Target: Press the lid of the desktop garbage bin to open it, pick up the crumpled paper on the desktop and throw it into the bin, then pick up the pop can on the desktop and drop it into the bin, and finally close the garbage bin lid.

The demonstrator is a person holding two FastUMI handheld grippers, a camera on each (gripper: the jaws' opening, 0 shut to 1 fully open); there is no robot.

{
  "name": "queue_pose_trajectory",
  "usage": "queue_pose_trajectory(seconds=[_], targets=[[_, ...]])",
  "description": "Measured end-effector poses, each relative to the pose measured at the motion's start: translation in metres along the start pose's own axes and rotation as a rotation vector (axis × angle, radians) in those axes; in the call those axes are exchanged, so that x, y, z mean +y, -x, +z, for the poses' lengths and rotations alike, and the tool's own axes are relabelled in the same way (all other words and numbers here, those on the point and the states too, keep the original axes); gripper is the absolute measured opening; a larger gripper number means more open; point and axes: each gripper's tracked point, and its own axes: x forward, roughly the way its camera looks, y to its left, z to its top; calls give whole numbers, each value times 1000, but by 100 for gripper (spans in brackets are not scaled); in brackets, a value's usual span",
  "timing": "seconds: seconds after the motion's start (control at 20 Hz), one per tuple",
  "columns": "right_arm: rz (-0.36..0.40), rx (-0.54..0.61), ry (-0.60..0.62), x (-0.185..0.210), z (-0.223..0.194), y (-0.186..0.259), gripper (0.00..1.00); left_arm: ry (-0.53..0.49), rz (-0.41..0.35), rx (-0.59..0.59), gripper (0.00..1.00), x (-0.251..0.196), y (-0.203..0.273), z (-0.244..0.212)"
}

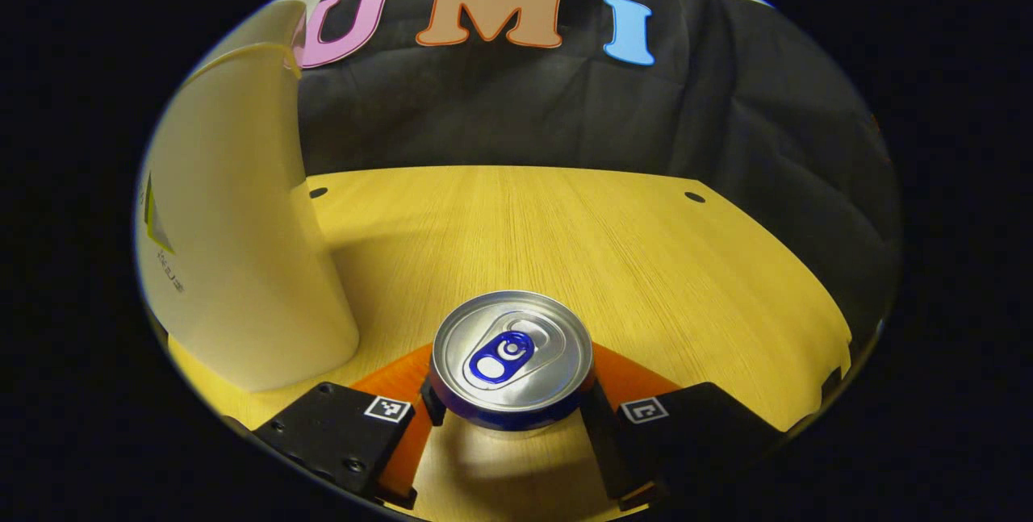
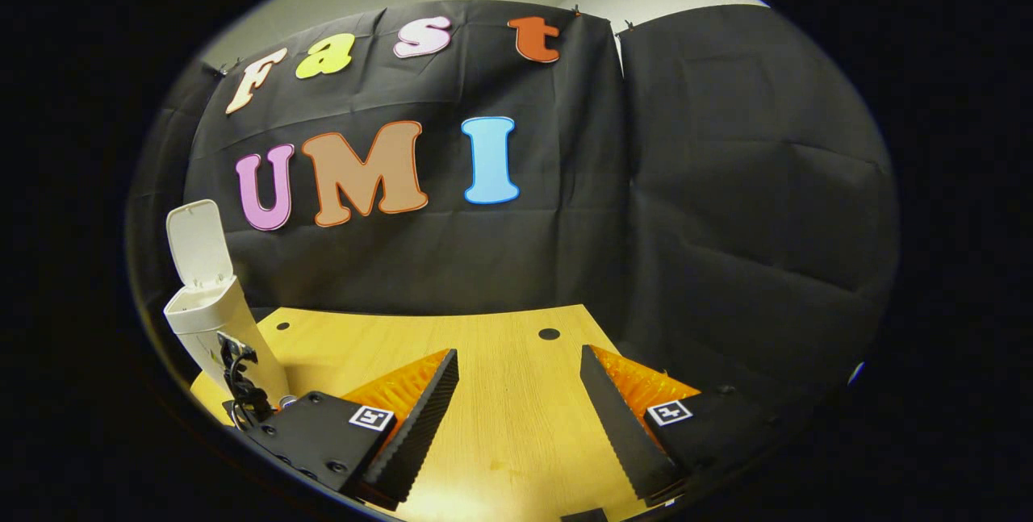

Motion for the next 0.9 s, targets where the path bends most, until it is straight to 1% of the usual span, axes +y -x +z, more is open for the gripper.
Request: queue_pose_trajectory(seconds=[0.05,0.15,0.3,0.35,0.4,0.45,0.65,0.75,0.9], targets=[[4,0,4,1,0,0,98,-19,-6,9,77,1,1,0],[9,4,18,4,-1,-1,97,-12,-23,-3,75,-1,4,7],[32,2,31,13,-2,-2,98,-34,-35,-81,76,-5,15,44],[39,3,36,15,-4,-2,98,-40,-46,-113,75,-8,22,58],[46,4,39,18,-6,-3,94,-47,-49,-149,75,-9,28,75],[53,4,41,21,-7,-3,98,-53,-50,-189,75,-10,34,93],[89,6,55,34,-13,-6,98,-50,-52,-380,75,-11,72,173],[105,11,63,39,-18,-8,98,-46,-44,-476,74,-6,98,216],[135,9,55,50,-17,-12,98,-45,3,-557,73,10,124,244]])
